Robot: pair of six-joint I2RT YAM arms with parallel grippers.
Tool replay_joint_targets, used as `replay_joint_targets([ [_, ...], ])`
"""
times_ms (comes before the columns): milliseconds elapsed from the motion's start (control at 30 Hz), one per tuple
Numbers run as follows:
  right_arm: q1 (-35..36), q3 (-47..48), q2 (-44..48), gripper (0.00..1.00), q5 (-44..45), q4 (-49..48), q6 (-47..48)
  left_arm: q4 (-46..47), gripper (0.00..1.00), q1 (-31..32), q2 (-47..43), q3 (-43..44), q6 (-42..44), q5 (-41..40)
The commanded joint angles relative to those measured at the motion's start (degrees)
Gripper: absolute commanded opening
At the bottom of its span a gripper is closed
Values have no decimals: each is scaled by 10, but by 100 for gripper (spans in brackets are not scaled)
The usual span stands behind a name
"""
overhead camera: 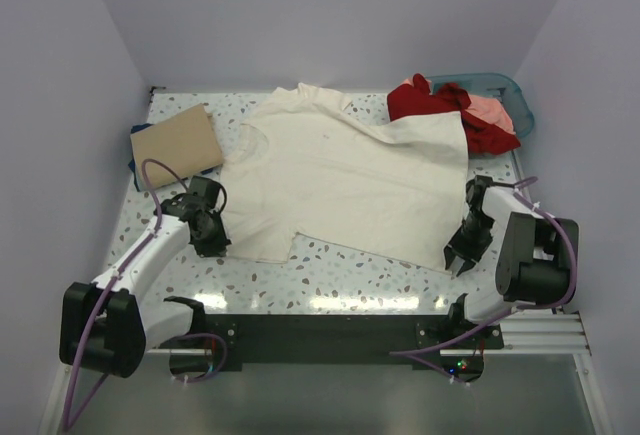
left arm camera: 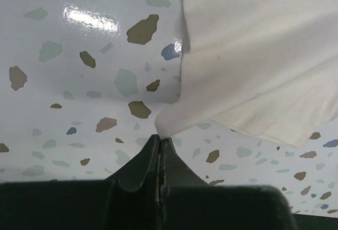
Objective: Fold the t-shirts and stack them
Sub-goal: Flatten the tshirt out
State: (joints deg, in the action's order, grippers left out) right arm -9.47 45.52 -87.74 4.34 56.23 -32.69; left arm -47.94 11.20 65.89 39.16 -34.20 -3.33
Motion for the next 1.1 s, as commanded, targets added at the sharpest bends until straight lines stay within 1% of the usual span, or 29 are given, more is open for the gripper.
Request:
replay_joint_targets([
  [0,4,-10,13,36,-14,-14,-19,-5,0,-7,2,17,15,6],
  [200,6,-32,20,34,-13,-52,-40,-7,0,-7,3,18,17,5],
  [267,6,-34,19,31,-13,-69,-48,-6,0,-7,3,18,18,5],
  [333,7,-40,16,24,-19,-80,-55,-6,0,-7,4,18,18,5],
  [433,7,-49,6,20,-29,-98,-63,-4,0,-7,3,18,18,5],
  [500,7,-52,1,14,-33,-106,-65,-3,0,-7,3,17,18,6],
  [533,7,-52,-1,9,-35,-107,-64,-3,0,-7,3,17,18,5],
  [567,8,-50,-1,7,-37,-104,-63,-4,0,-7,3,17,17,5],
  [633,8,-40,-1,0,-42,-94,-58,-10,0,-7,0,21,17,5],
  [733,16,-13,7,0,-65,-59,-39,-30,0,-7,-14,35,14,5],
  [833,37,19,20,0,-51,-1,-29,-54,0,-7,-30,53,11,1],
  [967,108,55,45,0,-13,75,-18,-87,0,-7,-39,71,13,-1],
  [1067,122,60,65,0,-4,104,-23,-108,0,-7,-54,75,14,-4],
])
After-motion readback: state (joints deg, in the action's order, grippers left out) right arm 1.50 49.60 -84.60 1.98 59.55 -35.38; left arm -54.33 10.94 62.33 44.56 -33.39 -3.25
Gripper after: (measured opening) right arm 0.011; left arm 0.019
